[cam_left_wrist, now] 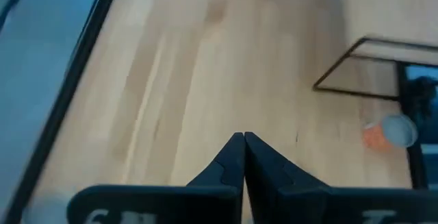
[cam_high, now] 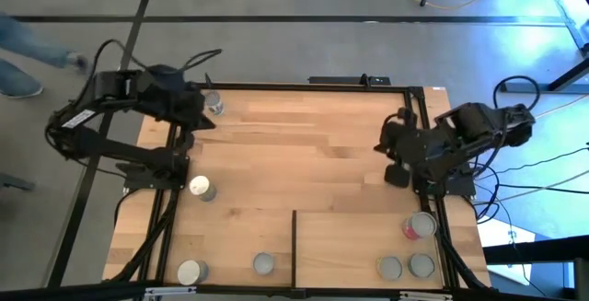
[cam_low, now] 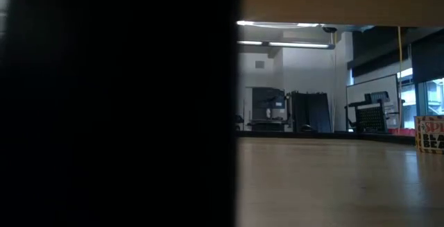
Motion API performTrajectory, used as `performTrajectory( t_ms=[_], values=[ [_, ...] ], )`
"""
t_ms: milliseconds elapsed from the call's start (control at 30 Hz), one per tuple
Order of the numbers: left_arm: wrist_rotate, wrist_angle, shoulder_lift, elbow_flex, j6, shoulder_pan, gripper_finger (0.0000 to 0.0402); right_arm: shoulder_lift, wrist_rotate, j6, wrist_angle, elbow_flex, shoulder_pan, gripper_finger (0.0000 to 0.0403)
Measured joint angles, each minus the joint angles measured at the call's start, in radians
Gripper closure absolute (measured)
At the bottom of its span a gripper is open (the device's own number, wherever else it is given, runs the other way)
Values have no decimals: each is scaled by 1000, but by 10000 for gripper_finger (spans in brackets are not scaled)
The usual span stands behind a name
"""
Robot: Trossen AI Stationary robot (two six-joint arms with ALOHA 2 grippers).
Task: Pick and place cans onto a shelf
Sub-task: Put the top canned cherries on the shelf
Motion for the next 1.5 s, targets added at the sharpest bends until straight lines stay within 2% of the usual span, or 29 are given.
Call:
performTrajectory(
  t_ms=[200,400,533,633,733,867,1167,1400,1500],
  values=[
    [-38,7,-128,-145,-268,-10,401,-79,-16,-67,103,-121,-30,398],
    [-170,-17,-146,-172,-413,-9,375,-93,-60,-160,171,-162,-56,398],
    [-145,-142,-142,-173,-498,-9,348,-93,-69,-162,170,-162,-66,398],
    [-55,-224,-131,-174,-482,-9,339,-95,-85,-176,170,-162,-64,398],
    [43,-205,-143,-206,-432,-9,339,-95,-86,-182,170,-162,-65,398],
    [36,-214,-188,-295,-390,-12,341,-95,-84,-186,170,-162,-65,398],
    [72,-184,-312,-644,-370,-62,342,-95,-84,-212,169,-162,-65,398],
    [120,32,-331,-812,-369,-89,343,-95,-85,-208,169,-162,-65,398],
    [131,100,-329,-854,-369,-105,344,-95,-142,-212,169,-162,-65,398]
  ],
)
